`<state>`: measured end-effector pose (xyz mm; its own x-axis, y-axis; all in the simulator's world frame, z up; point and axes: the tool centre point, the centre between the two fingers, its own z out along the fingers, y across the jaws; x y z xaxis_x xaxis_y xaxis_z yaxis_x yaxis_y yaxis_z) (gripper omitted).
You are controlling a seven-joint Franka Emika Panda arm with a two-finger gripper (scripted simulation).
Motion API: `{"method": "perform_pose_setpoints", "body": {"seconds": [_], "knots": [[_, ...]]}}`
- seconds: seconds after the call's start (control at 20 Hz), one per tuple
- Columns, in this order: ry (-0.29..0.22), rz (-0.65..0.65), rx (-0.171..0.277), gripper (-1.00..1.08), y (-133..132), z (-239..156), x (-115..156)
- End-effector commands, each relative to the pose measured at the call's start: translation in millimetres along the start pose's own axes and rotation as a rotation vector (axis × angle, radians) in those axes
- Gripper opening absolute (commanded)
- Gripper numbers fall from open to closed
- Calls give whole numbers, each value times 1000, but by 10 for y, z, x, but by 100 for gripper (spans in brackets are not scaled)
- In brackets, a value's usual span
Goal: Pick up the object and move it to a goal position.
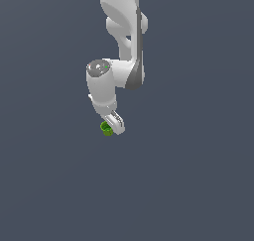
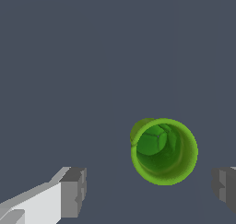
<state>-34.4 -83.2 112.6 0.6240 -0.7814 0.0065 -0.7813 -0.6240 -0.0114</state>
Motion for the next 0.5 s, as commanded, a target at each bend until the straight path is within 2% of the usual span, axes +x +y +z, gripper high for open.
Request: {"method": "perform_pose_setpoints", "body": {"seconds": [0.0,0.45], "knots": [[-2,73,-3,100,62,55,6],[-5,233,-11,100,206,175,17]]}}
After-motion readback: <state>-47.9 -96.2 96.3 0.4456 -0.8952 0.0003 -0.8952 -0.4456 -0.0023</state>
